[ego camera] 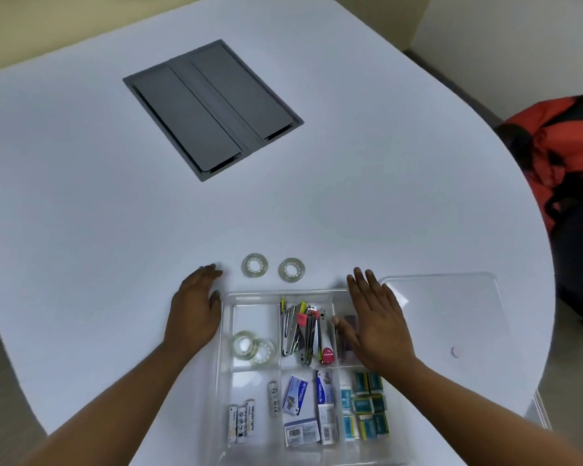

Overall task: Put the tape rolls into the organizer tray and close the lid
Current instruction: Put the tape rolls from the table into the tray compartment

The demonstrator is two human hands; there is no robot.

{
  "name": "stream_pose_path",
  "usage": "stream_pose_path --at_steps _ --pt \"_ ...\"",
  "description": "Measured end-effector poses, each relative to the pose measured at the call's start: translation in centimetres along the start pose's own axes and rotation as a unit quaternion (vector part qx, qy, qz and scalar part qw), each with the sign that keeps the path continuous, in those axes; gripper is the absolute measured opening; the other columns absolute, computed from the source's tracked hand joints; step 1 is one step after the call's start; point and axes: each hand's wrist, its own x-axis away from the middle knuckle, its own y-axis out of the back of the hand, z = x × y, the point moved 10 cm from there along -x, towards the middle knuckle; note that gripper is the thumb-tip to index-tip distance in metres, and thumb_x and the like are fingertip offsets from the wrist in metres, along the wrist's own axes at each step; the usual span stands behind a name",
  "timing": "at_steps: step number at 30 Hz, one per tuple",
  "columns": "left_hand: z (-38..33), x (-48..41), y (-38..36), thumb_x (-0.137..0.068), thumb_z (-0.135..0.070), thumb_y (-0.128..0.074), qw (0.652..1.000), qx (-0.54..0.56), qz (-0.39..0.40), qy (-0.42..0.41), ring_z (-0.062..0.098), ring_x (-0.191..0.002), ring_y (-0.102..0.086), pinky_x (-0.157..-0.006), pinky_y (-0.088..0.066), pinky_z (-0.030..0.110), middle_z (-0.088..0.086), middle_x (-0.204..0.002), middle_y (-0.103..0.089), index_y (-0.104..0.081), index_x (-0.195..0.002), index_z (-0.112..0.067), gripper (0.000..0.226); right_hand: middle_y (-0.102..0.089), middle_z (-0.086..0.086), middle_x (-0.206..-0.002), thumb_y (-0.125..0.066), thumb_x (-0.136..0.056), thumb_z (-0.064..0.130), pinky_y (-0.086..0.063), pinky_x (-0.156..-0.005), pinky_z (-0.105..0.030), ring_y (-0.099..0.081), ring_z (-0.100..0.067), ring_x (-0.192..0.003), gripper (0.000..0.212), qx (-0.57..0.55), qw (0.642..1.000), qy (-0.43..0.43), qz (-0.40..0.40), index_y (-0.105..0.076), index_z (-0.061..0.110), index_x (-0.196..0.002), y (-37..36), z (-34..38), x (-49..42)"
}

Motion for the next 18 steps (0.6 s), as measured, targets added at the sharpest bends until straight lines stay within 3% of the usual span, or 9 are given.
stream_pose_path --at_steps 4,9,13,18 --pt "-2.2 -3.7 -0.2 -0.091 -0.016 -0.058 0.999 0.003 0.037 -0.017 0.026 -0.119 -0.055 -0.103 -0.041 0.035 0.008 -0.129 -0.059 -0.058 -0.125 -0.011 0.034 -0.01 -0.001 -0.162 -0.029 -0.096 0.061 -0.012 -0.119 -0.041 -0.001 -0.015 -0.149 0.074 -0.007 1.0 -0.001 -0.009 -0.013 0.017 -0.153 -0.1 0.0 -0.1" --pt "-4.4 -6.4 -2.4 -0.081 -0.037 -0.069 0.992 -0.079 0.09 -0.027 0.022 -0.118 -0.054 -0.094 -0.045 0.036 -0.001 -0.129 -0.057 -0.056 -0.125 -0.021 0.049 -0.012 -0.001 -0.162 -0.029 -0.096 0.061 -0.012 -0.119 -0.041 -0.001 -0.015 -0.149 0.074 -0.01 1.0 -0.004 -0.01 -0.013 0.018 -0.153 -0.2 -0.2 0.0" --pt "-3.9 -7.1 -4.4 -0.068 -0.052 -0.075 0.983 -0.119 0.13 0.043 0.023 -0.123 -0.048 -0.096 -0.043 0.039 -0.002 -0.135 -0.049 -0.054 -0.126 -0.023 0.068 -0.015 0.0 -0.161 -0.029 -0.096 0.06 -0.013 -0.119 -0.041 -0.004 -0.014 -0.149 0.071 -0.021 1.0 -0.006 -0.015 -0.015 0.019 -0.153 -0.1 -0.1 -0.1" --pt "-4.1 -7.4 -5.2 -0.07 -0.044 -0.075 0.97 -0.185 0.144 0.063 0.027 -0.117 -0.051 -0.091 -0.044 0.04 0.005 -0.127 -0.051 -0.056 -0.122 -0.023 0.06 -0.018 0.0 -0.161 -0.032 -0.096 0.058 -0.013 -0.119 -0.041 -0.006 -0.014 -0.149 0.07 -0.027 0.999 -0.003 -0.016 -0.018 0.019 -0.153 0.0 -0.1 -0.1"
